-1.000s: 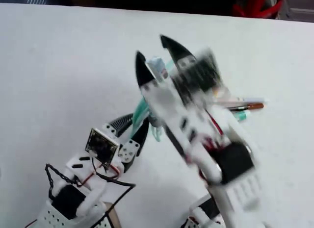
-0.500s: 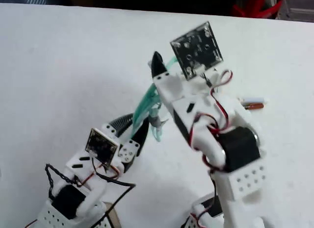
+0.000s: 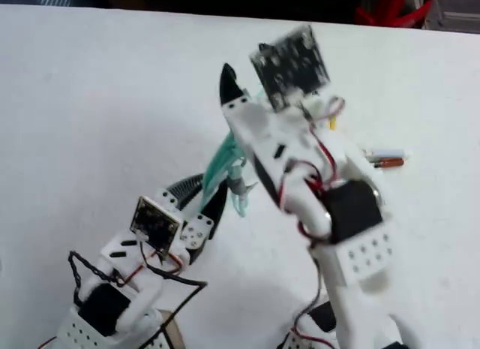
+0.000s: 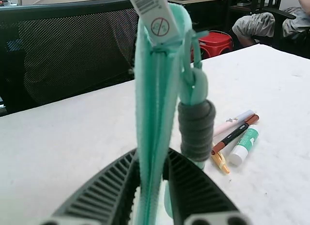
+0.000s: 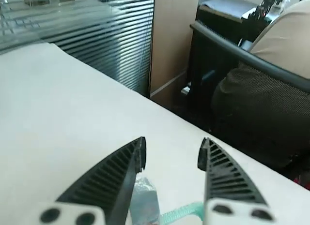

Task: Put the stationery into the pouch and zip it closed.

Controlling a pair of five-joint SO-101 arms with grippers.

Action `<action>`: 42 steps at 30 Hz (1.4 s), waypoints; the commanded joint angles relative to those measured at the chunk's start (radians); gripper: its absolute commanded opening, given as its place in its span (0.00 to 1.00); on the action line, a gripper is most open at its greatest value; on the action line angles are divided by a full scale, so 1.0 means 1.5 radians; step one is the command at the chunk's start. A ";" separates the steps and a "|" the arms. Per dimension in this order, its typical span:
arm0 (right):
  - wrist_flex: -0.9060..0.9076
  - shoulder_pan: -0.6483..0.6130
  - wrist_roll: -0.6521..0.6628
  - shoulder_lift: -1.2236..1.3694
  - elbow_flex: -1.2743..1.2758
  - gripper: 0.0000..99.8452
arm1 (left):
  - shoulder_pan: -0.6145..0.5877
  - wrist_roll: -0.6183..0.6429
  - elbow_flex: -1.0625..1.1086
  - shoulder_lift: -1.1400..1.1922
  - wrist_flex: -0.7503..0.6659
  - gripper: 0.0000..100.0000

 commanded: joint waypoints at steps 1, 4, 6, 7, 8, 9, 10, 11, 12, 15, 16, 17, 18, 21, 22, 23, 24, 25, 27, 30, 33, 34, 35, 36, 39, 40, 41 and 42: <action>0.026 0.026 0.006 0.007 -0.016 0.17 | -0.003 0.005 -0.004 -0.006 -0.017 0.08; 0.066 0.030 0.009 -0.039 -0.013 0.17 | -0.001 0.005 -0.004 -0.006 -0.017 0.08; 0.090 0.030 0.010 -0.069 -0.011 0.17 | -0.001 0.006 -0.004 -0.006 -0.018 0.08; 0.098 0.030 0.010 -0.081 -0.011 0.17 | -0.001 0.006 -0.005 -0.006 -0.018 0.08; 0.105 0.030 0.010 -0.090 -0.010 0.17 | -0.001 0.007 -0.005 -0.006 -0.018 0.08; 0.113 0.031 0.014 -0.091 -0.010 0.17 | -0.001 0.007 -0.005 -0.006 -0.018 0.08; 0.122 0.031 0.031 -0.090 -0.010 0.17 | -0.001 0.008 -0.005 -0.006 -0.018 0.08; 0.130 0.031 0.048 -0.088 -0.010 0.17 | -0.002 0.008 -0.004 -0.006 -0.018 0.08; 0.136 0.030 0.059 -0.083 -0.007 0.17 | -0.003 0.008 -0.004 -0.006 -0.018 0.08; 0.140 0.030 0.071 -0.077 0.003 0.17 | -0.004 0.008 -0.004 -0.006 -0.017 0.08; 0.140 0.030 0.070 -0.077 0.003 0.17 | -0.005 0.008 -0.003 -0.006 -0.017 0.08; 0.138 0.029 0.069 -0.077 -0.002 0.17 | -0.005 0.008 -0.003 -0.006 -0.017 0.08; 0.131 0.025 0.069 -0.079 -0.007 0.17 | -0.004 0.008 -0.003 -0.006 -0.017 0.08; 0.100 0.007 0.035 -0.079 -0.050 0.17 | -0.002 0.008 -0.003 -0.006 -0.017 0.08; 0.087 0.004 0.019 -0.076 -0.063 0.17 | -0.003 0.008 -0.003 -0.006 -0.017 0.08; 0.074 -0.001 0.009 -0.070 -0.073 0.17 | -0.003 0.008 -0.003 -0.006 -0.017 0.08; 0.064 -0.003 0.007 -0.062 -0.078 0.17 | -0.004 0.008 -0.003 -0.006 -0.017 0.08; 0.058 -0.004 0.007 -0.050 -0.079 0.17 | -0.004 0.008 -0.003 -0.006 -0.017 0.08; 0.061 -0.002 0.008 -0.018 -0.077 0.17 | -0.004 0.008 -0.003 -0.006 -0.017 0.08; 0.093 0.004 0.008 0.024 -0.074 0.17 | -0.004 0.008 -0.003 -0.006 -0.017 0.08; 0.132 0.013 0.009 0.030 -0.077 0.17 | -0.004 0.007 -0.003 -0.006 -0.017 0.08; 0.140 0.020 0.009 0.029 -0.078 0.17 | -0.004 0.007 -0.003 -0.006 -0.017 0.08; 0.141 0.031 0.009 0.025 -0.078 0.17 | -0.004 0.007 -0.003 -0.006 -0.017 0.08; 0.141 0.046 0.009 0.018 -0.074 0.17 | -0.004 0.007 -0.003 -0.006 -0.017 0.08; 0.141 0.081 0.009 0.003 -0.069 0.17 | -0.004 0.008 -0.003 -0.006 -0.017 0.08; 0.141 0.091 0.009 -0.003 -0.064 0.17 | -0.004 0.008 -0.003 -0.006 -0.017 0.08; 0.141 0.095 0.009 -0.010 -0.058 0.17 | -0.004 0.008 -0.003 -0.006 -0.017 0.08; 0.141 0.097 0.009 -0.018 -0.051 0.17 | -0.004 0.008 -0.003 -0.006 -0.017 0.08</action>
